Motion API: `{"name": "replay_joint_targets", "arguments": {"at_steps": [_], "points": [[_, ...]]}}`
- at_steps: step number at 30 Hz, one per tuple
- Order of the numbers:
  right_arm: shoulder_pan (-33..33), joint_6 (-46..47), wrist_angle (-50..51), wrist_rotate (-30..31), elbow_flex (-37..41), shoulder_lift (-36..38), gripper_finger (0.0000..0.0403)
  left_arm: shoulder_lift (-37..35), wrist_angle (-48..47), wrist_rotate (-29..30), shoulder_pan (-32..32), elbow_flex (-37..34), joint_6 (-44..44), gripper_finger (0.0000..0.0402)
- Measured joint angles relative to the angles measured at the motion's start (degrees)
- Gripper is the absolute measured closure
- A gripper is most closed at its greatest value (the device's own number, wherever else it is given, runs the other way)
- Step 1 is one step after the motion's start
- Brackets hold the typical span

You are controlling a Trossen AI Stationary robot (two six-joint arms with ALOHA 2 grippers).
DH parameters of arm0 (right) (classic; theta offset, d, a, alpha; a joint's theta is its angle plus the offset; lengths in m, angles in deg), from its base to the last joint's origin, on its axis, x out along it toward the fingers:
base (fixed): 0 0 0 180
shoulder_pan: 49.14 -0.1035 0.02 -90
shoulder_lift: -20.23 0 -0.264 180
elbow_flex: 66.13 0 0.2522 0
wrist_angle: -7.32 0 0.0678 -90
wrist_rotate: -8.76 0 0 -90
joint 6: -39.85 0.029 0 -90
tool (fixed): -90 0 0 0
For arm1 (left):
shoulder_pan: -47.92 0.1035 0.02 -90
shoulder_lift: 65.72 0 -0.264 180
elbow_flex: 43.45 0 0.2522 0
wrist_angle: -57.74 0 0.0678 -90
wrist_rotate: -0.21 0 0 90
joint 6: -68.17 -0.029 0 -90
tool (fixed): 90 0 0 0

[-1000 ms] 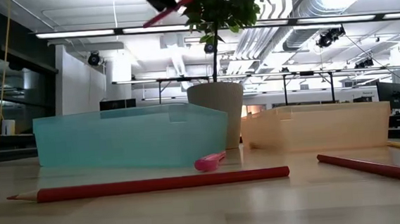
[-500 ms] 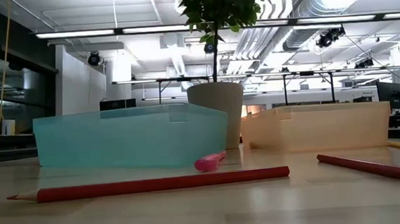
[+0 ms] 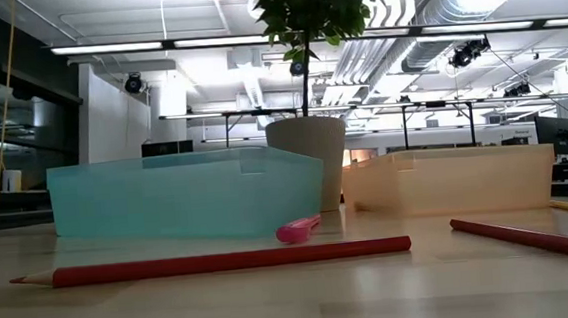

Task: Sort pens & pencils
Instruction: Put the bottom pink pen into the orange bin

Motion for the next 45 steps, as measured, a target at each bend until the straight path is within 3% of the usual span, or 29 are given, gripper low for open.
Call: {"name": "replay_joint_targets", "arguments": {"at_steps": [17,45], "points": [[0.0,-0.7,-2.3,0.4,0.0,-0.2,0.0352,0.0,6.2,-0.5,-3.4,0.0,2.4,0.0374],[0.0,-0.5,-4.7,-1.4,0.0,-2.1,0.0352,0.0,6.4,0.1,-3.3,0.0,1.8,0.0373]]}}
